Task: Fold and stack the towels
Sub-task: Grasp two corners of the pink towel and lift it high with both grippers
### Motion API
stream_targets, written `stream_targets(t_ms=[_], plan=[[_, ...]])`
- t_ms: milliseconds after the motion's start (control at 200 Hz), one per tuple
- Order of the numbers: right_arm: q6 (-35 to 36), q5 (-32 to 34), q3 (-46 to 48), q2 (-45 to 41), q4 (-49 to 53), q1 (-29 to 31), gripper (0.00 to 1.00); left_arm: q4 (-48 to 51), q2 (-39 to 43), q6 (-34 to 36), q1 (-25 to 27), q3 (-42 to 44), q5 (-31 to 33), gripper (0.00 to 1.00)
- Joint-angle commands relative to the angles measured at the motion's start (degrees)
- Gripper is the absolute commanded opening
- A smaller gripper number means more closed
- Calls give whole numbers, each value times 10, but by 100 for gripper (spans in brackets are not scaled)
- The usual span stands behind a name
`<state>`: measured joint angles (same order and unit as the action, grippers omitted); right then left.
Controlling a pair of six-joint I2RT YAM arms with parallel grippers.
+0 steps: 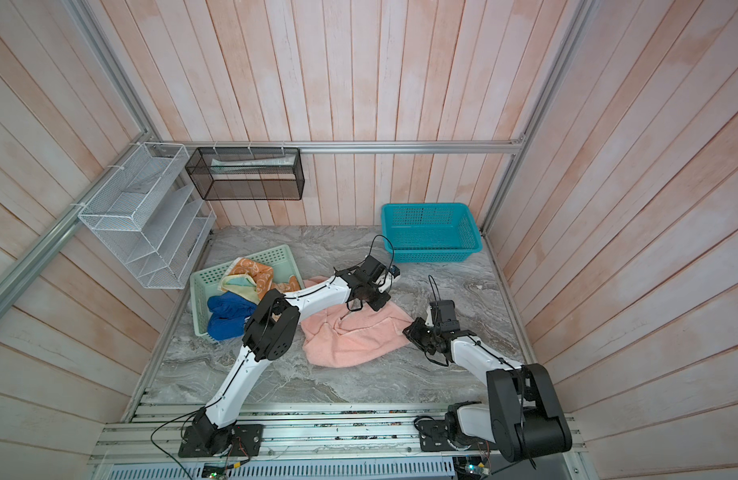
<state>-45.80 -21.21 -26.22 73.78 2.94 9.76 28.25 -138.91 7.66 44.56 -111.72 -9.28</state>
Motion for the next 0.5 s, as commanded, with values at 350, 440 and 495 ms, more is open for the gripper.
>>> stream_targets(t_ms=[350,440,495], plan=[[-5,-67,-13,25,-78,-15,37,-26,98,-44,-14,77,-28,0],[2,-73,-28,41,-77,-15,24,-41,119,-53,-19,88,-27,0],[8,-70,-39,47,-74,-15,16,-52,136,-57,-24,97,-27,0]])
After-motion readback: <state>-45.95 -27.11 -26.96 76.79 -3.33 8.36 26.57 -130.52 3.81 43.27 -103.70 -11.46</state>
